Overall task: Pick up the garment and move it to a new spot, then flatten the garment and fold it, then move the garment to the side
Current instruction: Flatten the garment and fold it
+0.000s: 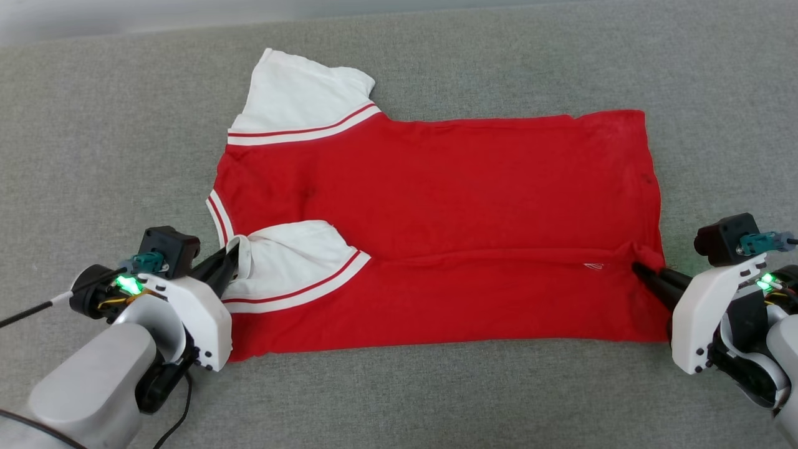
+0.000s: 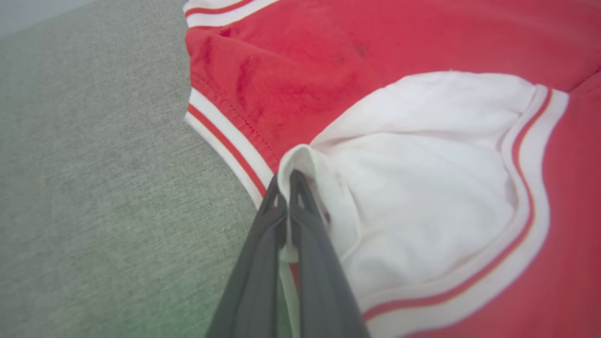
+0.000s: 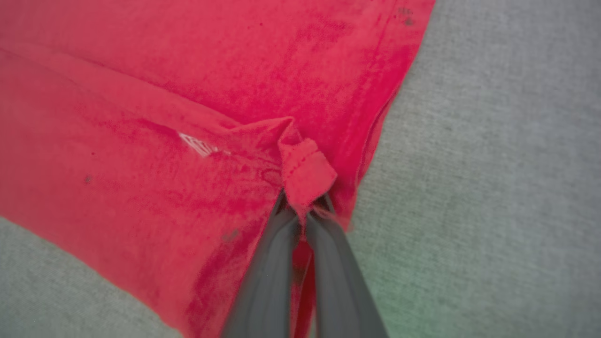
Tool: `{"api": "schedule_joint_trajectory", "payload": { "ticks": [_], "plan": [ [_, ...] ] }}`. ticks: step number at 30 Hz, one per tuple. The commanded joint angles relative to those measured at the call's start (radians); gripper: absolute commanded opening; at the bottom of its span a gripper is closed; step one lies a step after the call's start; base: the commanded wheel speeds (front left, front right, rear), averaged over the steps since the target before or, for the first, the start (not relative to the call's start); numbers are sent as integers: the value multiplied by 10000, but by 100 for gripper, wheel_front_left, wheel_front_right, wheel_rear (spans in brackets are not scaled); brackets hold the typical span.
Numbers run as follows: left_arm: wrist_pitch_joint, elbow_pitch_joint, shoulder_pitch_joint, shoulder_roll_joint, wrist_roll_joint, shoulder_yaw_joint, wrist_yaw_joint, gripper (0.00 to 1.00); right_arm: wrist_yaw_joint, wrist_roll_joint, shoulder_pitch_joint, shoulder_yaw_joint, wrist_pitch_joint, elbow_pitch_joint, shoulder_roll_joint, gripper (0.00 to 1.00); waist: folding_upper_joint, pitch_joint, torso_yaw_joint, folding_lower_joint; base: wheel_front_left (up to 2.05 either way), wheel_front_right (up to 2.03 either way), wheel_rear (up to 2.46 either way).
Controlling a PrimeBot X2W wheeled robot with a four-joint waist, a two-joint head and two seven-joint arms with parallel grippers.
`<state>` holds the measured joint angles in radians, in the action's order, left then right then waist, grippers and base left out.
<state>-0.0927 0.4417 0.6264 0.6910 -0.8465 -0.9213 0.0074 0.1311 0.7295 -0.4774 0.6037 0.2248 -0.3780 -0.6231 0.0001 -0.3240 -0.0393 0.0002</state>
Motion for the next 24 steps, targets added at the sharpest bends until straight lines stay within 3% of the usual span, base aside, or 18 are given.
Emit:
{"api": "schedule_joint_trajectory", "payload": {
  "ticks": [1, 2, 3, 4, 5, 6, 7, 15, 24],
  "plan": [
    [-99, 146, 157, -116, -18, 12, -51, 0, -8, 67, 18, 134, 13, -171, 137, 0, -1, 39, 10, -2, 0, 0, 0],
    [-215, 334, 180, -210, -42, 52, -58, 0, -8, 154, 11, 188, 13, -236, 180, 0, -1, 97, 22, -2, 0, 0, 0],
    [-300, 506, 187, -270, -58, 69, -67, 40, -6, 264, 0, 226, -28, -254, 219, 7, -1, 178, 30, -2, 0, 0, 0],
    [-384, 655, 218, -299, -26, 81, -68, 100, -5, 434, 7, 258, -69, -214, 240, 25, -1, 269, 42, -2, 0, 0, 0],
    [-440, 775, 253, -332, -53, 109, -72, 100, -5, 574, 25, 252, -80, -192, 217, 41, -1, 373, 61, -2, 0, 0, 0],
    [-486, 882, 320, -348, -35, 108, -112, 100, -5, 585, 9, 263, -198, -147, 121, 95, -1, 496, 88, -2, 0, 0, 0],
    [-515, 940, 393, -339, 18, 91, -132, 100, -6, 564, -3, 254, -326, -114, 31, 100, -1, 622, 113, -2, 0, 0, 0],
    [395, 544, 790, 252, -206, 160, -261, 100, -6, 721, 374, 210, -941, 302, -227, 100, -1, 1500, 307, -2, 0, 0, 0],
    [3784, -996, 1134, 1294, -1211, -267, -830, 100, -6, 523, 579, 44, -962, 728, -320, 100, -1, 1741, 472, -2, 0, 0, 0]
  ]
}}
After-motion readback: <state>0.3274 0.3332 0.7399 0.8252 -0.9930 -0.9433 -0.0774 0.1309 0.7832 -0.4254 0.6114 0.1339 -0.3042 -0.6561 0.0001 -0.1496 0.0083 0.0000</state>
